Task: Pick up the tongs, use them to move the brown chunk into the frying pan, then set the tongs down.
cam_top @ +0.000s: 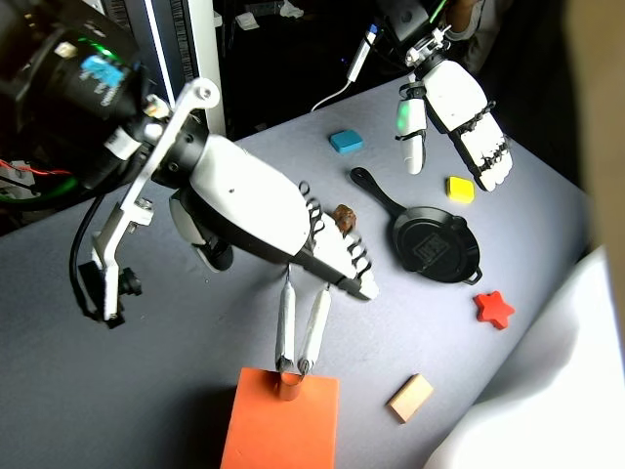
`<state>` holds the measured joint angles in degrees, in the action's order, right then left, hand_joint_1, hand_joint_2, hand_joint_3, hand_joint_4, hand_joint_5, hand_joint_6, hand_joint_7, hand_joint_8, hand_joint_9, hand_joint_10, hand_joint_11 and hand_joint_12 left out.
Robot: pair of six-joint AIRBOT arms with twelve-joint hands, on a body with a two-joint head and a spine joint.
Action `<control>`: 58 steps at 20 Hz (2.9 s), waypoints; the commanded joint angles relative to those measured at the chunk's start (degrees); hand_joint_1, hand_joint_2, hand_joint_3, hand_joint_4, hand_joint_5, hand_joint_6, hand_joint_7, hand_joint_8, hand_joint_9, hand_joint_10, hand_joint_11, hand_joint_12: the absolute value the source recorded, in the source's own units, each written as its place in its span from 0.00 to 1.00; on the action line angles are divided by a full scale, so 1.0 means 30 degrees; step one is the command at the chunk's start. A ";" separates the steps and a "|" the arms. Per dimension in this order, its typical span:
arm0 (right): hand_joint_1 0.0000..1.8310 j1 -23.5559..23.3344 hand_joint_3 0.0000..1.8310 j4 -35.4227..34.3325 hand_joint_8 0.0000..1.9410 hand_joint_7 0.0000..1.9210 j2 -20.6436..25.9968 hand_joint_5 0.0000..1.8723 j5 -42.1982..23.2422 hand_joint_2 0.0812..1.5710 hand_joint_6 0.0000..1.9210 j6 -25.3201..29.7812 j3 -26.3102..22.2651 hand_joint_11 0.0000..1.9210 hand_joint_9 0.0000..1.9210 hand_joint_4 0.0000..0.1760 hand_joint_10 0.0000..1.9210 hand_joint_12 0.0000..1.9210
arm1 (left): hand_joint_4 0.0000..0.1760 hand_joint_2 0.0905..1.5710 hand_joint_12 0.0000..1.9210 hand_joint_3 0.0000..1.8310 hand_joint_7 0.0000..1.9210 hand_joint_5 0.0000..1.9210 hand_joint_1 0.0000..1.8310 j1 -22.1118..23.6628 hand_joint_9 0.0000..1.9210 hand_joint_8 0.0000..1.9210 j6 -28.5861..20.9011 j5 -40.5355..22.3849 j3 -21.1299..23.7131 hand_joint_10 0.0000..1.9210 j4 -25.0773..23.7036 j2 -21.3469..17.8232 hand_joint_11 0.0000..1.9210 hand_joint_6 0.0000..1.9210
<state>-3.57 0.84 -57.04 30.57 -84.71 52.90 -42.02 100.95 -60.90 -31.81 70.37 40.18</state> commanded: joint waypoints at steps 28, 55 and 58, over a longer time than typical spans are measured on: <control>0.54 0.3111 0.00 0.7176 0.00 0.00 -0.4896 0.00 -0.2288 0.53 0.00 0.6014 0.4821 0.00 0.00 0.00 0.00 0.00 | 0.00 0.76 0.01 0.00 0.00 0.00 0.00 -0.0640 0.00 0.00 -0.1506 -0.1864 0.0667 0.00 -0.1749 -0.0293 0.01 0.00; 0.56 0.4593 0.00 0.7160 0.00 0.07 -0.6676 0.05 -0.3323 0.62 0.00 0.4991 0.7039 0.00 0.06 0.00 0.01 0.17 | 0.00 0.77 0.00 0.00 0.00 0.00 0.00 -0.0930 0.00 0.00 -0.2235 -0.0705 0.0406 0.00 -0.3229 -0.0201 0.00 0.00; 0.57 0.4593 0.00 0.7160 0.01 0.14 -0.6672 0.14 -0.3334 0.62 0.03 0.4983 0.7040 0.00 0.13 0.00 0.03 0.41 | 0.00 0.77 0.00 0.00 0.00 0.00 0.00 -0.0990 0.00 0.00 -0.2631 -0.0113 0.0245 0.00 -0.3384 -0.0211 0.00 0.00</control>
<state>10.28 21.17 -77.36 24.23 -69.25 73.84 -45.25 93.49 -57.08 -30.76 63.02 39.83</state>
